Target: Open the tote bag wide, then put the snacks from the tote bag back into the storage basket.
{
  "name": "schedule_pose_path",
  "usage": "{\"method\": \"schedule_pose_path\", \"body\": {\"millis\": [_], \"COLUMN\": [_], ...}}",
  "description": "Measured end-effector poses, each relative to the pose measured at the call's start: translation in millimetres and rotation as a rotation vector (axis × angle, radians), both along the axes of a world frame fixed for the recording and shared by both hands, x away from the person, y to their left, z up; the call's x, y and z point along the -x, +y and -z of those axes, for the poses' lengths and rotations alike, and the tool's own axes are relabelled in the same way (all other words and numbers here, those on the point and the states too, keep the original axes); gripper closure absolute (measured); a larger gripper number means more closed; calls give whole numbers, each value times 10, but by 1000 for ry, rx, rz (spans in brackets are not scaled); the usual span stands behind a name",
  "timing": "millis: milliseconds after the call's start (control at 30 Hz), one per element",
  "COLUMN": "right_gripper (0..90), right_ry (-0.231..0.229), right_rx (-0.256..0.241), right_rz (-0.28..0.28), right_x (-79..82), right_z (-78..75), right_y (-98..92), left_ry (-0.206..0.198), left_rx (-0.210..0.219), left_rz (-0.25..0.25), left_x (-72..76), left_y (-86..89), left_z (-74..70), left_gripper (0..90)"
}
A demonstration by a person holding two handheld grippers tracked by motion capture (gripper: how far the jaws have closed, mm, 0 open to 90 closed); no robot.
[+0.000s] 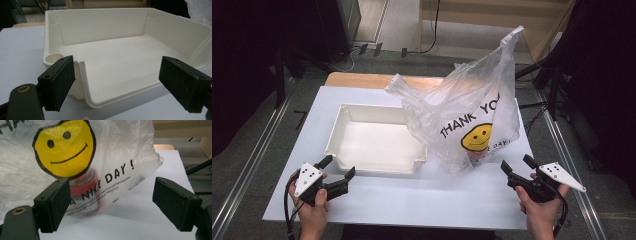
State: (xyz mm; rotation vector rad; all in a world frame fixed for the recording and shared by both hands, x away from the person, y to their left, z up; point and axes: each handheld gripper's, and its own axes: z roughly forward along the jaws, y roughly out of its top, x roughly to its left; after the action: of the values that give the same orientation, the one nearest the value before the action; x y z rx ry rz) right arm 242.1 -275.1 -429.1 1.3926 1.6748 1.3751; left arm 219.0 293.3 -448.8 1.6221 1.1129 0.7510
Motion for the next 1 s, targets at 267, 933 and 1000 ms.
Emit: {"method": "schedule_pose_path", "body": {"millis": [267,933,1000], "right_gripper": [154,154,154], "right_ry": [-33,-56,-55], "right_rx": [21,56,55], "right_rz": [-15,-49,-54], "right_x": [-121,-486,-511], "right_z": [-192,-580,-583], "right_y": [73,349,371], "left_ry": [-25,-32,-34], "left_rx": [52,40,30], "left_rz": [0,142,151], "left_x": [24,-406,-464], "left_y": [-78,-817,-888], "left_z": [-199,-661,-709], "left_gripper": [137,140,140]}}
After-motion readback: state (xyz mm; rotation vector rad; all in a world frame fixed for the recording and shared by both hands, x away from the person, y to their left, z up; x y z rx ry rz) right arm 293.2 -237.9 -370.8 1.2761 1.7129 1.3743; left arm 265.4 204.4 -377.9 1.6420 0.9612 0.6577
